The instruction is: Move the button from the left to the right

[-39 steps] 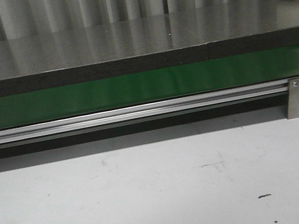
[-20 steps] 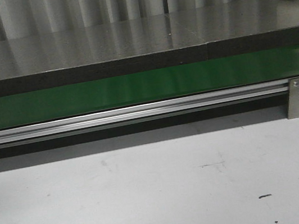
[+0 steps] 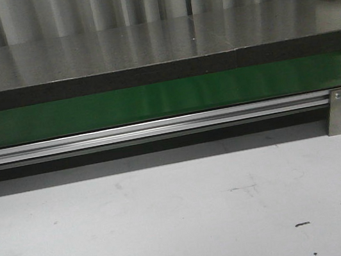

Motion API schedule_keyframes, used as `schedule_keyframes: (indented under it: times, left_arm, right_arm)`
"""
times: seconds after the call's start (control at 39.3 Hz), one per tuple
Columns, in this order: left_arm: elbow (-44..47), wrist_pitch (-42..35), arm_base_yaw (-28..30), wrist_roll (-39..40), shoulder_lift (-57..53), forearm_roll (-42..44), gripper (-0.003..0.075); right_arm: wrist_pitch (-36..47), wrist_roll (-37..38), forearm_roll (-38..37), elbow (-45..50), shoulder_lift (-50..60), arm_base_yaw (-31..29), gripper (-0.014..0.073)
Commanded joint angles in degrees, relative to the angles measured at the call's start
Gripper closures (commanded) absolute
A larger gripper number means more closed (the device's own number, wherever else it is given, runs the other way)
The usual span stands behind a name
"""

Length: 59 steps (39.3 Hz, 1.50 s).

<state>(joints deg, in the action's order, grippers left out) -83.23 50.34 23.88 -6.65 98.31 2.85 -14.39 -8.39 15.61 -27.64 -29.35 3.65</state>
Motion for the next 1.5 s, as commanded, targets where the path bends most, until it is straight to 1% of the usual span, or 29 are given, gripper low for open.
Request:
schedule_keyframes:
  times: [0.0,0.13,0.28,0.38,0.53,0.71,0.81,0.86,0.97,1.17,1.25,1.32,1.47]
  left_arm:
    - [-5.49,2.04,1.56,-2.59,1.54,1.2,0.0145]
    - [-9.04,4.39,2.49,-6.87,6.15,1.2,0.0145]
    - [-11.57,5.22,4.36,-7.99,11.67,1.2,0.0145]
    - [-12.4,4.82,5.7,-8.3,14.29,0.31,0.0145]
    - [-12.4,2.94,6.06,-12.03,18.17,-0.37,0.0145]
    - [-13.89,1.92,6.33,-12.3,22.75,-0.92,0.0145]
    - [-15.78,2.94,6.71,-12.3,24.32,-1.84,0.016]
    - [-16.32,3.36,6.85,-12.3,24.72,-2.09,0.0181]
    - [-16.94,4.42,6.97,-12.3,24.71,-2.45,0.0267]
    - [-18.76,7.57,6.97,-12.54,24.71,-2.45,0.0521]
    - [-19.14,7.98,6.97,-12.54,24.71,-2.45,0.0579]
    - [-19.7,8.6,6.97,-12.54,24.48,-2.33,0.0601]
    - [-22.89,11.29,6.48,-12.54,23.39,-2.44,0.0602]
  right_arm:
    - [4.71,-0.22,0.49,-2.13,-0.46,-0.43,-0.0052]
    - [4.71,-0.22,0.49,-2.13,-0.46,-0.43,-0.0052]
    - [4.71,-0.22,0.49,-2.13,-0.46,-0.43,-0.0052]
    - [4.71,-0.22,0.49,-2.13,-0.46,-0.43,-0.0052]
    - [4.71,-0.22,0.49,-2.13,-0.46,-0.43,-0.0052]
    - [4.71,-0.22,0.49,-2.13,-0.46,-0.43,-0.0052]
    - [4.71,-0.22,0.49,-2.13,-0.46,-0.43,-0.0052]
    - [4.71,-0.22,0.49,-2.13,-0.46,-0.43,-0.0052]
    - [4.66,-0.22,0.49,-2.13,-0.46,-0.43,-0.0052]
    - [4.71,-0.22,0.49,-2.13,-0.46,-0.43,-0.0052]
    - [4.71,-0.22,0.49,-2.13,-0.46,-0.43,-0.0052]
    - [4.71,-0.22,0.49,-2.13,-0.46,-0.43,-0.0052]
    - [4.71,-0.22,0.49,-2.13,-0.46,-0.43,-0.0052]
